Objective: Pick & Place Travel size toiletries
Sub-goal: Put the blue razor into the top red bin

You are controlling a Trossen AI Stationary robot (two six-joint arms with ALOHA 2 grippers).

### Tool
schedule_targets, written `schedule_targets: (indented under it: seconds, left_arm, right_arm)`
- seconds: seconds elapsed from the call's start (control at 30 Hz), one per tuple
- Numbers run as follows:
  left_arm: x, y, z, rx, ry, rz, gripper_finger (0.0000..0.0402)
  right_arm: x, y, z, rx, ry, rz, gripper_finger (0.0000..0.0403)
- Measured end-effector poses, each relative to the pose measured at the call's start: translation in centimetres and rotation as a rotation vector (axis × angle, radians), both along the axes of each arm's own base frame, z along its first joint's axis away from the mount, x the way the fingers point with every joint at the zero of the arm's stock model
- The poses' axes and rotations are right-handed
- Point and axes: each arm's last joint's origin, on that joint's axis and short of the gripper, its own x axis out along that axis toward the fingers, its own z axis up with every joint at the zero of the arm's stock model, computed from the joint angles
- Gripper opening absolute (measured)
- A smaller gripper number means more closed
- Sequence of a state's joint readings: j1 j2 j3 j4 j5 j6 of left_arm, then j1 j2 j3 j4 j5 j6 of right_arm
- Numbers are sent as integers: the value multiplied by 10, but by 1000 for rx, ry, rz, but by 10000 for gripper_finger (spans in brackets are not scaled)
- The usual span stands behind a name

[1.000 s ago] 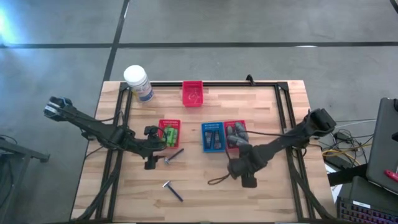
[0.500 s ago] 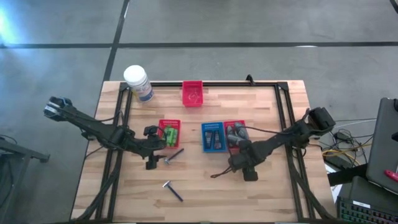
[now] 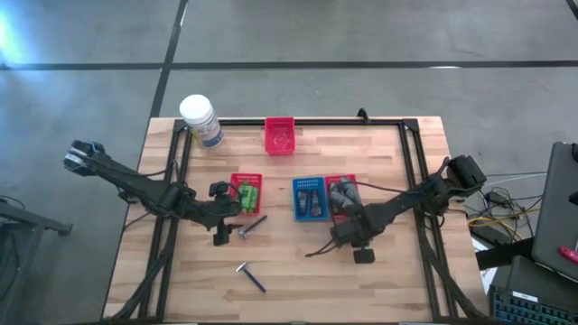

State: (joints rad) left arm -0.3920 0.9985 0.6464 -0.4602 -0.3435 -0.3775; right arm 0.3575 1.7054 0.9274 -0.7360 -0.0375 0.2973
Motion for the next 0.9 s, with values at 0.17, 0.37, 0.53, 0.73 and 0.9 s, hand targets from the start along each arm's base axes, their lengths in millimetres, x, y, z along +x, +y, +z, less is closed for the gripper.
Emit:
schedule_targets:
  seconds: [0.17,0.37,0.53,0.73,0.9]
  left_arm:
    - [0,0,0,-1,-1,1,273]
    - [0,0,0,-3,-4,0,273]
    - [0,0,0,-3,-4,0,273]
    - [0,1,0,27,-10,7,273]
    - [0,1,2,34,-9,6,273]
  right_arm:
    - [4,6,8,12,-11,-43,28]
    - [16,16,31,21,-47,-75,30]
    - [34,23,73,86,-96,-186,36]
    - [73,-9,125,271,-276,-534,26]
    - [104,-74,137,408,-444,-869,37]
